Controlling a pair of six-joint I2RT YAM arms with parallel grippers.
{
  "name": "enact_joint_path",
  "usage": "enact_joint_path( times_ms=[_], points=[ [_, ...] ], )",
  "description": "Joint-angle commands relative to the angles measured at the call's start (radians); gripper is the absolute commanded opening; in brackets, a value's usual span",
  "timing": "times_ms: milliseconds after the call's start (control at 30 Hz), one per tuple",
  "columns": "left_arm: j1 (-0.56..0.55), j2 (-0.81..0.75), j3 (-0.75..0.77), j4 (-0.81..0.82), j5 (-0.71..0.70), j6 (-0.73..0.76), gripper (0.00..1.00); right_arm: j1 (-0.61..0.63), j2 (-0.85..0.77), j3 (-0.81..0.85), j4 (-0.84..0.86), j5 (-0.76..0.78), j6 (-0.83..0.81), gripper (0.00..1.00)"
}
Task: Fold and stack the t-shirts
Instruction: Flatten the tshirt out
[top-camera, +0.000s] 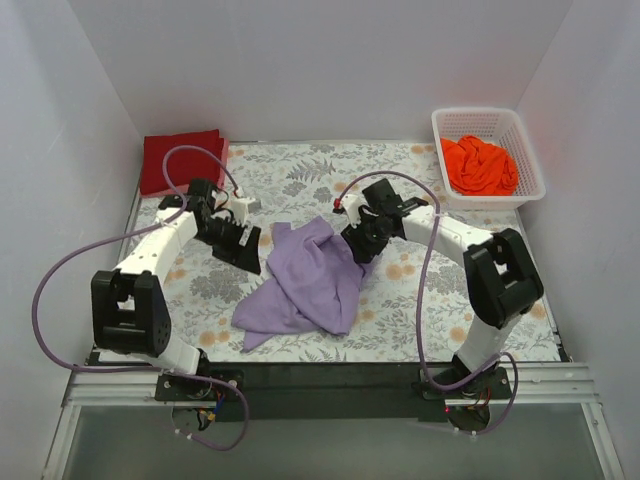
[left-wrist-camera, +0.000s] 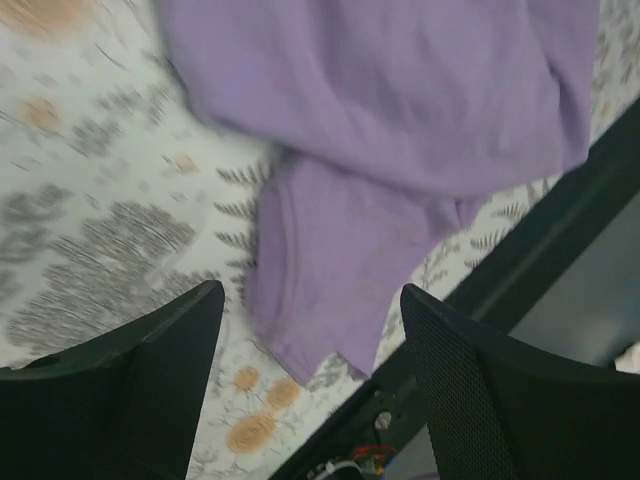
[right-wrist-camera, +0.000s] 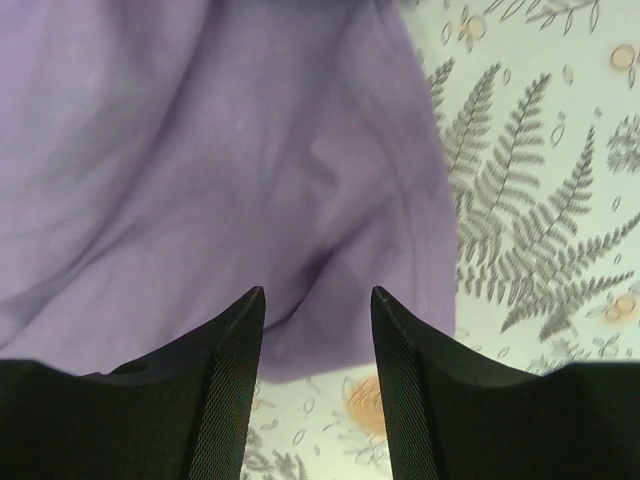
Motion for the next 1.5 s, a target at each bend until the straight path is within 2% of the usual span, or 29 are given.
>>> enact_joint_path(
  times_ms=[0, 67, 167, 300, 367, 433, 467, 500, 533, 567, 700, 767, 900, 933, 967, 1033, 1233, 1300, 1467],
  points=[
    [-0.031, -0.115, -0.140, -0.075, -0.006, 0.120, 0.71, -0.006, 0.084, 0.132, 0.012, 0.057, -0.002, 0.54],
    [-0.054, -0.133, -0.220, -0.053, -0.052, 0.114, 0.71, -0.006, 0.152, 0.187, 0.000, 0.052, 0.005, 0.59],
    [-0.086, -0.118, -0.280, -0.015, -0.109, 0.111, 0.72, -0.011, 0.212, 0.207, -0.013, 0.049, 0.000, 0.59],
    [-0.134, -0.075, -0.354, 0.043, -0.164, 0.085, 0.74, -0.036, 0.237, 0.164, -0.049, 0.043, -0.040, 0.46],
    [-0.155, -0.048, -0.363, 0.080, -0.184, 0.079, 0.72, -0.063, 0.231, 0.129, -0.068, 0.047, -0.063, 0.24],
    [-0.155, -0.025, -0.352, 0.114, -0.206, 0.057, 0.55, -0.086, 0.215, 0.065, -0.091, 0.041, -0.104, 0.03],
    [-0.155, -0.017, -0.342, 0.120, -0.212, 0.054, 0.45, -0.104, 0.191, 0.043, -0.098, 0.043, -0.119, 0.01],
    [-0.152, -0.012, -0.326, 0.125, -0.239, 0.048, 0.35, -0.115, 0.172, 0.018, -0.106, 0.049, -0.155, 0.01],
    [-0.146, -0.011, -0.288, 0.131, -0.256, 0.041, 0.10, -0.128, 0.146, -0.041, -0.117, 0.052, -0.173, 0.01],
    [-0.122, -0.012, -0.267, 0.142, -0.273, 0.039, 0.00, -0.152, 0.090, -0.069, -0.123, 0.055, -0.188, 0.01],
    [-0.008, 0.000, -0.122, 0.123, -0.291, 0.076, 0.00, -0.168, -0.082, -0.210, -0.203, 0.028, -0.310, 0.01],
    [0.041, 0.020, -0.064, 0.126, -0.298, 0.100, 0.00, -0.149, -0.168, -0.262, -0.261, -0.035, -0.363, 0.01],
    [0.058, 0.054, -0.019, 0.085, -0.295, 0.163, 0.00, -0.099, -0.213, -0.250, -0.423, -0.161, -0.466, 0.01],
    [0.058, 0.064, -0.019, 0.036, -0.278, 0.181, 0.00, -0.102, -0.202, -0.227, -0.483, -0.166, -0.475, 0.19],
    [0.058, 0.064, -0.024, 0.021, -0.259, 0.194, 0.00, -0.112, -0.176, -0.198, -0.508, -0.169, -0.482, 0.31],
    [0.058, 0.042, -0.065, 0.024, -0.270, 0.220, 0.00, -0.167, -0.149, -0.077, -0.505, -0.202, -0.466, 0.50],
    [0.058, 0.026, -0.128, 0.048, -0.299, 0.214, 0.00, -0.200, 0.071, 0.362, -0.308, -0.221, -0.183, 0.47],
    [0.058, 0.034, -0.122, 0.048, -0.293, 0.208, 0.00, -0.195, 0.172, 0.461, -0.240, -0.181, -0.129, 0.47],
    [0.056, 0.034, -0.110, 0.040, -0.298, 0.202, 0.00, -0.169, 0.406, 0.734, -0.206, -0.100, -0.091, 0.48]
  ],
)
